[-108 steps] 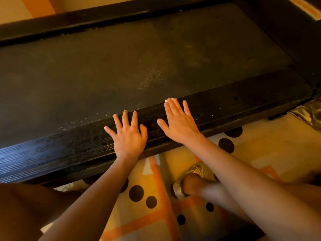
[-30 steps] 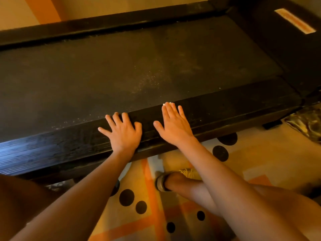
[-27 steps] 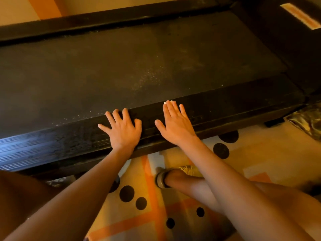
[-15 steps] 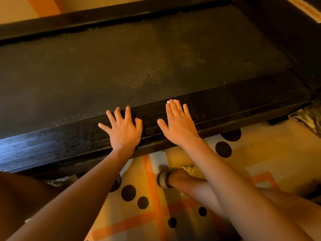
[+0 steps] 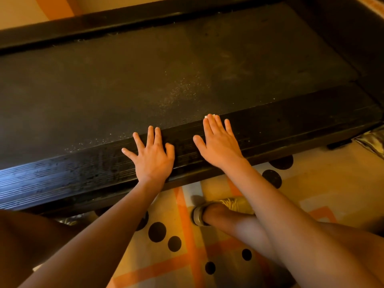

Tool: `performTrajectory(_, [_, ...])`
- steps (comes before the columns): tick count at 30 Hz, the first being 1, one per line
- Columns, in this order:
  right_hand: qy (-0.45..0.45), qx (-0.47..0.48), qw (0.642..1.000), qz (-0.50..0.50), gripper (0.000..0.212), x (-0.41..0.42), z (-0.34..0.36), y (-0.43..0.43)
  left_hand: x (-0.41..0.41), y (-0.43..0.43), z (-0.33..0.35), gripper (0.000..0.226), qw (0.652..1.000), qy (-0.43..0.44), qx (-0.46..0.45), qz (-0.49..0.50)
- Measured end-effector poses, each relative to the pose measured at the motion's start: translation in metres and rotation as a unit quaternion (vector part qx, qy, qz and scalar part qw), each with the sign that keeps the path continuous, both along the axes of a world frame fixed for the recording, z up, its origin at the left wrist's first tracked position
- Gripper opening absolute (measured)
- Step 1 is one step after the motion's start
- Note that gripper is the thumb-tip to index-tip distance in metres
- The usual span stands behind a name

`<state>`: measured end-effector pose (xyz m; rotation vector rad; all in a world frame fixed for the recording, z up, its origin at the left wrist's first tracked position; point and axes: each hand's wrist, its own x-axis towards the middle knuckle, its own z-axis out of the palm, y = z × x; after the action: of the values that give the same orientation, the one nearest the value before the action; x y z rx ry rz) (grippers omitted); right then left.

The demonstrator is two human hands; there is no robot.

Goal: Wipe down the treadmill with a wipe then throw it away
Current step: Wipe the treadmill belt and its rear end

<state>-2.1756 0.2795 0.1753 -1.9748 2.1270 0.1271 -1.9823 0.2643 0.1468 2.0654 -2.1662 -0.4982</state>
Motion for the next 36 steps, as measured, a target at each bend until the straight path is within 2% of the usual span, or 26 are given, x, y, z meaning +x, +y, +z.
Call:
performTrajectory(3, [-0.004, 0.011, 1.0, 0.012, 0.074, -0.003, 0.004, 0.008, 0.001, 0.001, 0.001, 0.064, 1.0, 0.012, 0.003, -0.001])
performTrajectory(8, [-0.011, 0.011, 0.998, 0.056, 0.082, -0.006, 0.003, 0.081, 0.001, 0.001, -0.002, 0.065, 1.0, 0.004, -0.006, -0.005])
performTrajectory(17, [0.002, -0.002, 1.0, 0.003, 0.074, 0.002, 0.0, -0.005, 0.002, -0.001, -0.001, 0.066, 1.0, 0.001, -0.002, -0.006])
performTrajectory(24, [0.007, 0.026, 0.998, 0.062, 0.085, -0.008, 0.009, 0.068, 0.003, -0.001, -0.003, 0.066, 1.0, 0.009, -0.007, -0.012])
performTrajectory(32, [0.002, 0.018, 1.0, 0.014, 0.074, -0.012, 0.004, -0.01, 0.002, -0.001, -0.003, 0.067, 1.0, 0.003, -0.009, -0.007])
performTrajectory(36, [-0.014, 0.005, 0.999, 0.036, 0.074, -0.015, 0.004, 0.033, 0.001, -0.001, -0.002, 0.066, 1.0, 0.015, -0.005, -0.01])
